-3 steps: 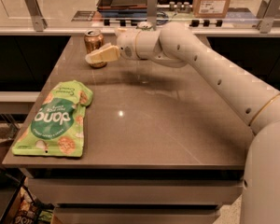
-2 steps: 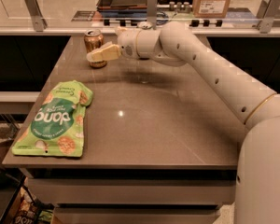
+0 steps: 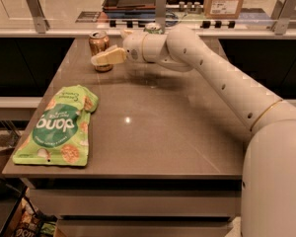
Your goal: Knock orange can over
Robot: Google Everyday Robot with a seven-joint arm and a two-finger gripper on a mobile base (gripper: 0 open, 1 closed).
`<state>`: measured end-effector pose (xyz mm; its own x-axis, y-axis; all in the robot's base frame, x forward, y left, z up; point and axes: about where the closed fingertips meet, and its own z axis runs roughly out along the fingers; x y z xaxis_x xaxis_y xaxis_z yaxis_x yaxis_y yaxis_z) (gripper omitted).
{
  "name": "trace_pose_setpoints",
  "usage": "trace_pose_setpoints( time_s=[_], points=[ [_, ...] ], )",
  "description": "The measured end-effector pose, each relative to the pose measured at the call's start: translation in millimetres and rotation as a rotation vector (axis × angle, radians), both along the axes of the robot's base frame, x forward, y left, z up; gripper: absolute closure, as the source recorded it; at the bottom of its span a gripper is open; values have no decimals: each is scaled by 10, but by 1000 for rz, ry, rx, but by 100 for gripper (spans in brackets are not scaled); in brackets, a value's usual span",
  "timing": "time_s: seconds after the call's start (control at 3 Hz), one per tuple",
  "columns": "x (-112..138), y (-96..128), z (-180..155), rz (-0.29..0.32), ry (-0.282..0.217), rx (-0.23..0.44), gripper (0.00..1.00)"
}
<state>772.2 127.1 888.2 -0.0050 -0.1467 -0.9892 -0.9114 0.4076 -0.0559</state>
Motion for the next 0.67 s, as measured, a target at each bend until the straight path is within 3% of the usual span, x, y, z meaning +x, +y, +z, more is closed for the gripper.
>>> trace_pose_setpoints(
  time_s=[0.33, 0.67],
  points=[
    [24, 25, -49, -15, -13, 14, 0],
    [16, 55, -49, -11, -12, 14, 16]
  ],
)
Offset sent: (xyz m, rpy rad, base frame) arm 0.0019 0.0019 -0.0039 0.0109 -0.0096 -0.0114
